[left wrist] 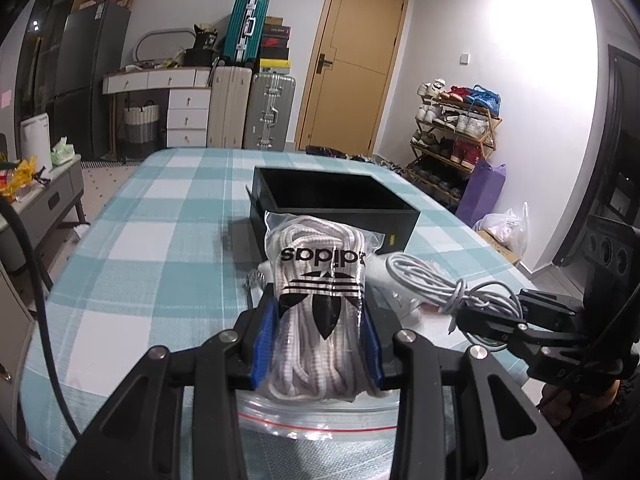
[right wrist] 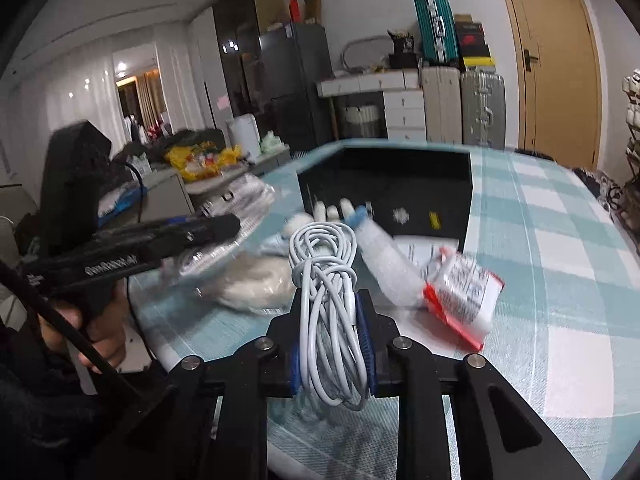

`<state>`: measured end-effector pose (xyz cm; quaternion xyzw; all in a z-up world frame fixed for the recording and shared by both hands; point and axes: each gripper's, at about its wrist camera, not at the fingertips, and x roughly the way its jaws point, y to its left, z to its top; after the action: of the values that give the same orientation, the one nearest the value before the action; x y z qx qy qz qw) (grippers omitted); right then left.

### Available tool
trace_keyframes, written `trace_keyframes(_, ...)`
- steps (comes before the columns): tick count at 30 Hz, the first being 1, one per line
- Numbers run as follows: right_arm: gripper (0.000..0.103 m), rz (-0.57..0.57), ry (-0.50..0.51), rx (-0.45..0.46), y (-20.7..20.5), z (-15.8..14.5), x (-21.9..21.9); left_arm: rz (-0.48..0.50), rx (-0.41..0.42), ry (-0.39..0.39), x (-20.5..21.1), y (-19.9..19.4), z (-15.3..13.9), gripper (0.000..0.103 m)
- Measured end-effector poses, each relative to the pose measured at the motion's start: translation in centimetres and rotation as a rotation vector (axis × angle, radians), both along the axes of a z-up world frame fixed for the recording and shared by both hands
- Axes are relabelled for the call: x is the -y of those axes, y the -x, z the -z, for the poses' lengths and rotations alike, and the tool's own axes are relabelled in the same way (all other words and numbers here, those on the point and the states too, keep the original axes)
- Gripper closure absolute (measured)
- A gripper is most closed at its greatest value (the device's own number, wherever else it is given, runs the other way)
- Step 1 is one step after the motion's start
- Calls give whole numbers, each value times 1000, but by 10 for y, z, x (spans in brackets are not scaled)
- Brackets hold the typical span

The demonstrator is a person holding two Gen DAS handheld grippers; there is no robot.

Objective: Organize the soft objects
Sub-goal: 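Lift the lace bag with the left gripper while the right lifts the white cable, then lower both held items into the black box and open both grippers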

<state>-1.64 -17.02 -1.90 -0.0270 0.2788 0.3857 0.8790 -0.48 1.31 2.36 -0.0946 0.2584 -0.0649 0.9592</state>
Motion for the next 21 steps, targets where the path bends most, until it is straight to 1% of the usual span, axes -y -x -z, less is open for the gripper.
trace_keyframes(6,81,36,-59,45,-1,-24,12,1,54,-13,2,4,-23,67)
trace_keyframes(12,81,87,-89,97,-11,-44,22,-19,75,-24,-1,-7,-39,67)
trace_keyframes(16,81,94,-104,98,-23,-59,23,-30,70,-30,-3,-20,-46,67)
trace_keyframes(21,81,107,-113,62,-46,-71,20,-47,52,-39,-4,-44,-56,67)
